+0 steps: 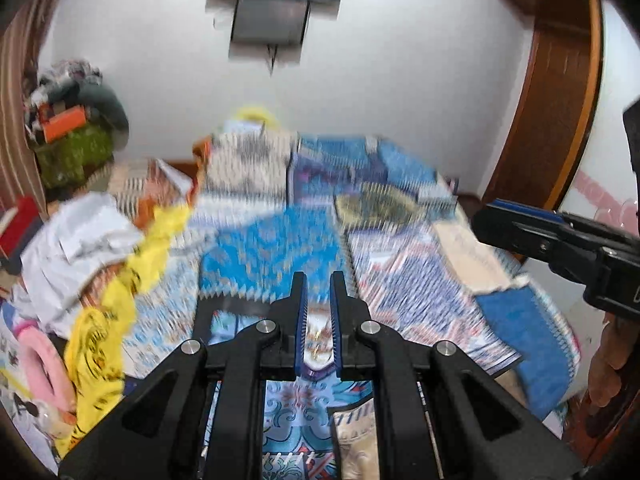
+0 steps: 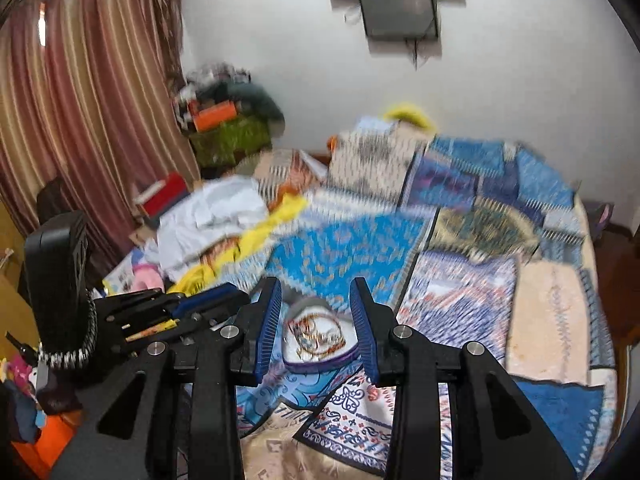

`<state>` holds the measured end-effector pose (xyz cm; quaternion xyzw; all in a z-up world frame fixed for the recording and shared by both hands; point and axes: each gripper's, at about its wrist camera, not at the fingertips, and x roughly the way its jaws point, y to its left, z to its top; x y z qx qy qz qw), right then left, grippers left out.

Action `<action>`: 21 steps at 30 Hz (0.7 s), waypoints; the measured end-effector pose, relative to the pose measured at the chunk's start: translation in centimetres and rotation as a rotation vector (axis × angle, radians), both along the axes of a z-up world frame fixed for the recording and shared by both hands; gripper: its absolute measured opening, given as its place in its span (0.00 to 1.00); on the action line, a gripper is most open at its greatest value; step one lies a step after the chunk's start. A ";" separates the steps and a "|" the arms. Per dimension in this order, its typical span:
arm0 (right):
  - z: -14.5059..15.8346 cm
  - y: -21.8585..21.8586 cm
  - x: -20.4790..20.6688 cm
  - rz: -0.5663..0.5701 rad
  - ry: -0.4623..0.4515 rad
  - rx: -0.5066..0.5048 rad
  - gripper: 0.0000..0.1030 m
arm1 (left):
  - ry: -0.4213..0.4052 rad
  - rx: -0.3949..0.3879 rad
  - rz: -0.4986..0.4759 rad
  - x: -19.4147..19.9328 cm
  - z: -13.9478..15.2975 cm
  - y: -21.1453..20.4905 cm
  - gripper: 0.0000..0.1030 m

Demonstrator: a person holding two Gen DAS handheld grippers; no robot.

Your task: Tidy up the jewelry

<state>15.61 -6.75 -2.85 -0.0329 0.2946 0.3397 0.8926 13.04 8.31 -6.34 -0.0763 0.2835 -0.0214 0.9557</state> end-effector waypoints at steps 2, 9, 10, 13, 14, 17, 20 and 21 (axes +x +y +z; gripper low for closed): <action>2.0 -1.1 -1.8 -0.012 -0.070 0.035 0.31 | -0.070 0.008 0.007 -1.6 2.3 -0.3 0.12; 6.7 -3.8 -8.9 -0.075 -0.296 0.120 0.32 | -0.338 0.065 0.068 -9.5 9.4 -2.5 0.35; 7.0 -4.0 -9.8 -0.083 -0.316 0.126 0.33 | -0.360 0.072 0.076 -10.5 9.9 -2.7 0.37; 7.6 -4.6 -12.1 -0.118 -0.376 0.141 0.53 | -0.412 0.097 0.102 -12.8 10.8 -3.4 0.50; 7.7 -4.8 -12.7 -0.133 -0.396 0.148 0.63 | -0.427 0.106 0.113 -13.6 11.0 -3.6 0.55; 7.9 -5.3 -14.2 -0.176 -0.443 0.163 0.82 | -0.448 0.111 0.120 -15.0 11.3 -4.0 0.67; 8.0 -5.5 -15.0 -0.224 -0.479 0.168 0.86 | -0.453 0.098 0.132 -16.0 11.3 -3.9 0.74; 8.1 -5.5 -15.1 -0.230 -0.480 0.171 0.88 | -0.456 0.095 0.136 -16.3 11.3 -3.8 0.83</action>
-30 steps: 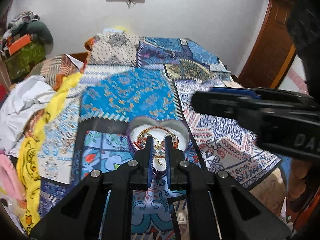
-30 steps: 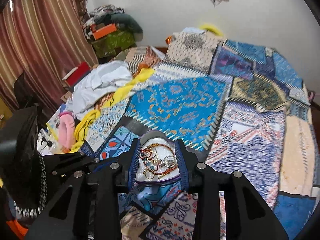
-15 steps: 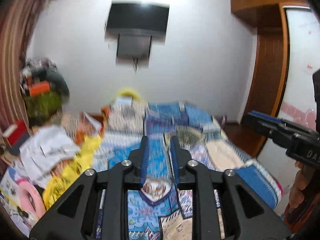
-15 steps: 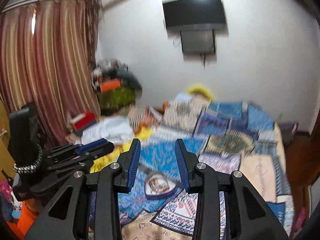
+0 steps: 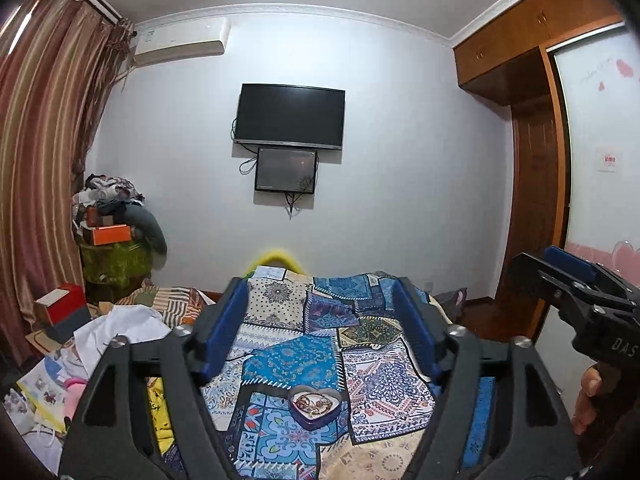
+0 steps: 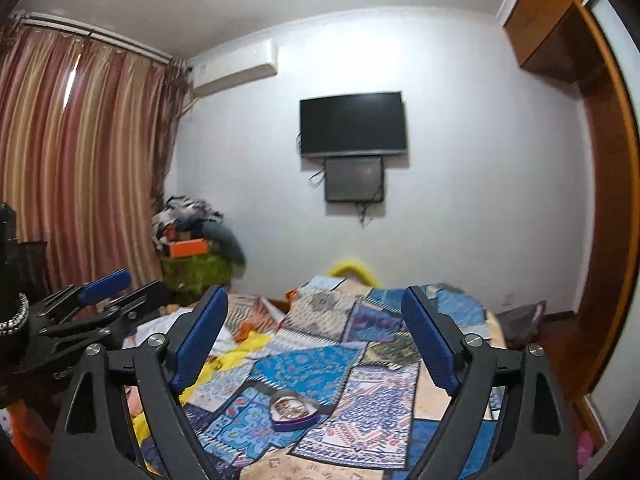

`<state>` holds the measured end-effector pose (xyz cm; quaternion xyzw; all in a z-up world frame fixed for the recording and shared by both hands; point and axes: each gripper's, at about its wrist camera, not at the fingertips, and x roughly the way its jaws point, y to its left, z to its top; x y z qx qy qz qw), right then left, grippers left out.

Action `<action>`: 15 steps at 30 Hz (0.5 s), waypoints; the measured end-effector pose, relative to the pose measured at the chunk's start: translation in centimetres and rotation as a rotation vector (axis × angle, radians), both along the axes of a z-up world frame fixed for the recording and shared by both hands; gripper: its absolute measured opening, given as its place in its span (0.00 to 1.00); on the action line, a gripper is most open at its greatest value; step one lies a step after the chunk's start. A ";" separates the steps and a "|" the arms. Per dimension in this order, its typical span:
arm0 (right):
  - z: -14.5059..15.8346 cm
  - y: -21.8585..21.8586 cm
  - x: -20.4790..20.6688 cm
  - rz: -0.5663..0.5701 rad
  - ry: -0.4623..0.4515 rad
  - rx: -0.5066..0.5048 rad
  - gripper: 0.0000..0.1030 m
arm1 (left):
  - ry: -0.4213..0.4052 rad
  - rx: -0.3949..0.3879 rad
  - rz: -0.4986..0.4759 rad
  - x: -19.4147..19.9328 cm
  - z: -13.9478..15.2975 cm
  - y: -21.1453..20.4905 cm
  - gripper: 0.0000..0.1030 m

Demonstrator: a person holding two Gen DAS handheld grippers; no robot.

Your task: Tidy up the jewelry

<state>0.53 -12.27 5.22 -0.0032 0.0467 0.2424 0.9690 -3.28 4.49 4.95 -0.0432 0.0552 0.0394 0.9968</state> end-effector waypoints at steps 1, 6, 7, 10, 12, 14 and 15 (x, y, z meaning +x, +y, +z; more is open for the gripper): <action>0.0 0.0 -0.2 -0.005 0.000 0.006 0.95 | -0.005 -0.003 0.004 -0.3 0.0 0.0 0.86; 0.0 0.0 -0.6 -0.026 0.001 0.010 1.00 | -0.017 -0.001 0.021 -1.3 0.1 0.0 0.91; 0.0 0.0 -0.5 -0.024 0.004 0.011 1.00 | -0.016 -0.001 0.022 -1.4 0.0 -0.1 0.92; -0.1 -0.4 -0.8 -0.021 0.006 0.011 1.00 | -0.017 0.002 0.026 -1.5 -0.2 -0.4 0.94; -0.3 -0.5 -1.0 -0.020 0.005 0.008 1.00 | -0.012 0.003 0.022 -1.5 -0.3 -0.5 0.94; -0.5 -0.7 -1.3 -0.018 0.005 0.005 1.00 | -0.011 0.007 0.025 -1.6 -0.4 -0.5 0.95; -0.5 -0.7 -1.3 -0.017 0.006 0.003 1.00 | -0.010 0.009 0.028 -1.5 -0.4 -0.5 0.95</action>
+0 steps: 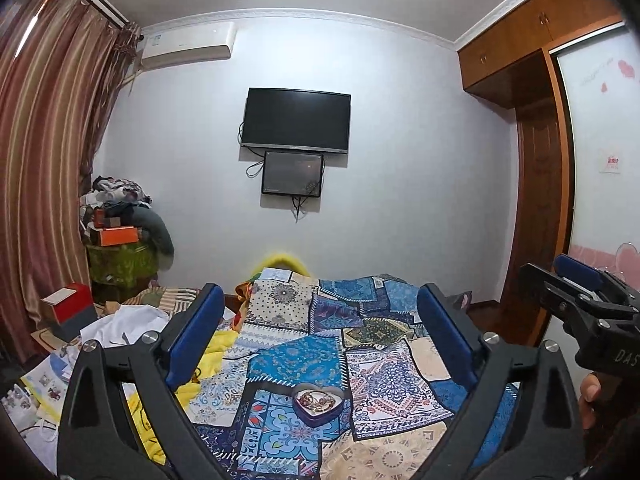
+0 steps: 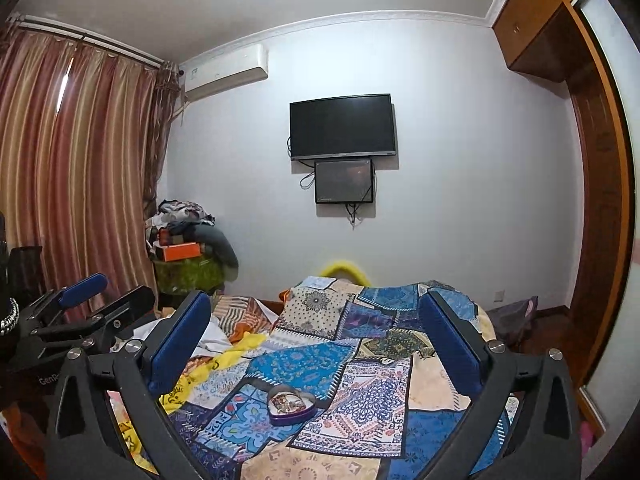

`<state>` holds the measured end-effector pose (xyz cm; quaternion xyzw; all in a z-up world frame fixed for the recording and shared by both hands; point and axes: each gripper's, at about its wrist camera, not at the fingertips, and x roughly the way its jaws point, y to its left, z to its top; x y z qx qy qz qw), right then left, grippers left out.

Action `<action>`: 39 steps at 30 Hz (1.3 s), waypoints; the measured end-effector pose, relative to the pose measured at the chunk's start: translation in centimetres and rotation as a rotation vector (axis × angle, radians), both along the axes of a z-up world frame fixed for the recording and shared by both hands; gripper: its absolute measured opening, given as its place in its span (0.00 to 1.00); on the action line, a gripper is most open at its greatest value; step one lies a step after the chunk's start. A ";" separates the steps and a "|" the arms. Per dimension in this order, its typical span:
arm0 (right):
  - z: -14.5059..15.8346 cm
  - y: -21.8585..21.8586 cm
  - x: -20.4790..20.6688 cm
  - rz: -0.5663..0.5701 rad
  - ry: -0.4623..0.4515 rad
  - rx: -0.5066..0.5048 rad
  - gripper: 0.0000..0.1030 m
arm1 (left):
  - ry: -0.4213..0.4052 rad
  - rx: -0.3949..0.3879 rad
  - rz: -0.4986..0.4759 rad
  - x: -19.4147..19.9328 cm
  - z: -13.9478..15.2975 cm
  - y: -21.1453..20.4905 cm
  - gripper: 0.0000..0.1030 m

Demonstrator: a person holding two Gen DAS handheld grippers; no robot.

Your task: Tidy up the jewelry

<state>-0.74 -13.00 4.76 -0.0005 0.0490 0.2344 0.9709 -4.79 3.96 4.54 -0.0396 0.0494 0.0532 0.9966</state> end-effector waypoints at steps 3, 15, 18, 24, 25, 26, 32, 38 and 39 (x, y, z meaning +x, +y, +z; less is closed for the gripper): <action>-0.1 -0.1 0.1 0.003 0.004 -0.003 1.00 | 0.003 -0.001 -0.002 0.2 0.0 0.0 0.95; -0.4 -0.3 0.5 0.009 0.032 -0.005 1.00 | 0.020 -0.006 0.007 0.8 -0.5 0.1 0.97; -0.4 -0.2 0.6 0.011 0.037 -0.007 1.00 | 0.025 -0.010 0.007 1.0 -0.6 0.2 0.98; -0.4 -0.1 0.8 0.017 0.050 -0.011 1.00 | 0.029 -0.004 0.010 1.1 -0.7 0.2 0.99; -0.5 -0.1 0.8 0.018 0.053 -0.011 1.00 | 0.030 -0.002 0.009 1.2 -0.7 0.2 1.00; -0.4 -0.2 0.8 0.018 0.055 -0.012 1.00 | 0.031 0.000 0.008 1.2 -0.8 0.1 1.00; -0.5 -0.2 1.1 0.021 0.069 -0.010 1.00 | 0.035 0.008 -0.001 1.5 -0.9 0.0 0.99; -0.5 -0.3 1.5 0.023 0.085 -0.010 1.00 | 0.040 0.002 -0.008 1.6 -0.9 0.1 1.00; -0.5 -0.3 1.5 0.024 0.086 -0.009 1.00 | 0.041 0.001 -0.009 1.6 -0.9 0.2 1.00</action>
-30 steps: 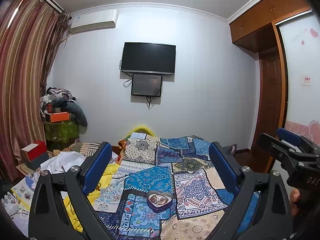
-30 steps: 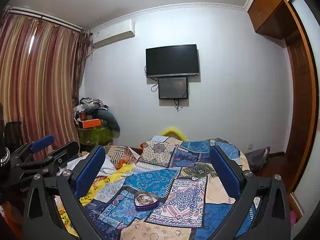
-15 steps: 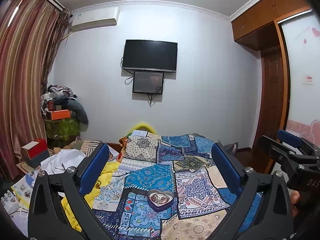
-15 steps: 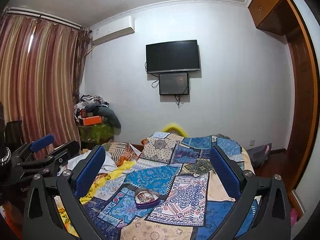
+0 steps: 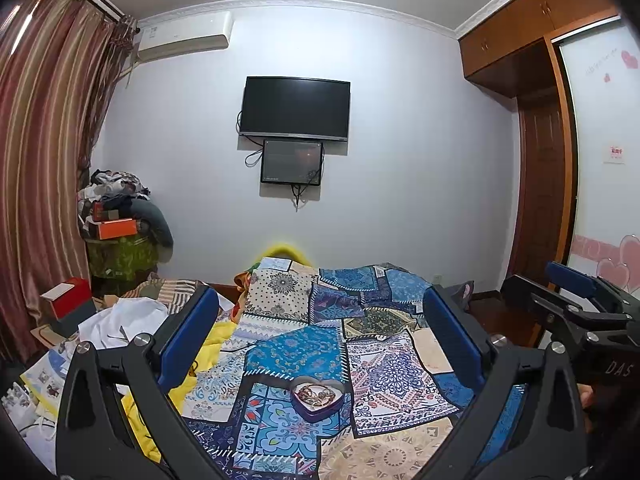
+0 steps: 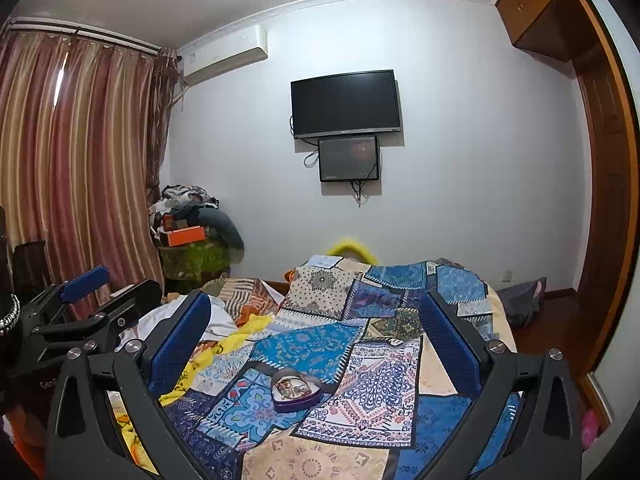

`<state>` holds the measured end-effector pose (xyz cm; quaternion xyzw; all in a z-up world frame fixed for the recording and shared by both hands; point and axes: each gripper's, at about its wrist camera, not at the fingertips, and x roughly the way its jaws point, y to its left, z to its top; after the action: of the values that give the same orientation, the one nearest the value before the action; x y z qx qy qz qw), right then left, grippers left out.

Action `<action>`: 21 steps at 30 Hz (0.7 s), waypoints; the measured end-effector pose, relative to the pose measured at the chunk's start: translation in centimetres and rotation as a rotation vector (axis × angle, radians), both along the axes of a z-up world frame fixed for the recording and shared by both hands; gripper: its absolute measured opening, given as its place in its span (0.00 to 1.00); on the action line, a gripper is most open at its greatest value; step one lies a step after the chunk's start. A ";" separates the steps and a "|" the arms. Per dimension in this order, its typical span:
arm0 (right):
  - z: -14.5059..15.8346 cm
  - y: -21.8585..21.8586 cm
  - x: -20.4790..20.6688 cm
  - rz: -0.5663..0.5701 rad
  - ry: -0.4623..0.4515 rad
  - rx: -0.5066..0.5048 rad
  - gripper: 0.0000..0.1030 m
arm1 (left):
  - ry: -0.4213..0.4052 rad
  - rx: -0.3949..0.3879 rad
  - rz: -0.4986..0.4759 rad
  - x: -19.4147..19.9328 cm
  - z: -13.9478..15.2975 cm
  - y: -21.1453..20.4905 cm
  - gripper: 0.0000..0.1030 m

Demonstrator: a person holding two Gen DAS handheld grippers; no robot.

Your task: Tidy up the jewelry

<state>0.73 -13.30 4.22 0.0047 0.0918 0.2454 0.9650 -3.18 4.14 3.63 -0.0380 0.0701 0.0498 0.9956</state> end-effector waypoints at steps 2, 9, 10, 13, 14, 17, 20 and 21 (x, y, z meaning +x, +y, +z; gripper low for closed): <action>-0.1 -0.1 0.0 0.002 0.003 0.002 1.00 | 0.003 -0.003 -0.001 0.1 -0.1 0.0 1.00; -0.2 -0.3 0.2 0.014 0.020 0.017 1.00 | 0.013 -0.012 -0.013 0.1 -0.2 0.1 1.00; -0.2 -0.3 0.3 0.017 0.024 0.021 1.00 | 0.014 -0.013 -0.016 0.2 -0.2 0.2 1.00; -0.3 -0.4 0.4 0.016 0.032 0.027 1.00 | 0.017 -0.012 -0.018 0.2 -0.3 0.2 1.00; -0.3 -0.3 0.5 0.013 0.032 0.026 1.00 | 0.017 -0.012 -0.018 0.2 -0.3 0.2 1.00; -0.3 -0.3 0.5 0.011 0.034 0.025 1.00 | 0.016 -0.015 -0.022 0.2 -0.3 0.2 1.00; -0.4 -0.2 0.6 0.012 0.037 0.024 1.00 | 0.013 -0.017 -0.021 0.1 -0.2 0.5 1.00; -0.4 -0.2 0.6 0.012 0.037 0.023 1.00 | 0.013 -0.017 -0.024 0.1 -0.3 0.4 1.00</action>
<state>1.32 -13.47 3.85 0.0195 0.1066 0.2523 0.9616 -3.10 4.59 3.37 -0.0456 0.0776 0.0375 0.9952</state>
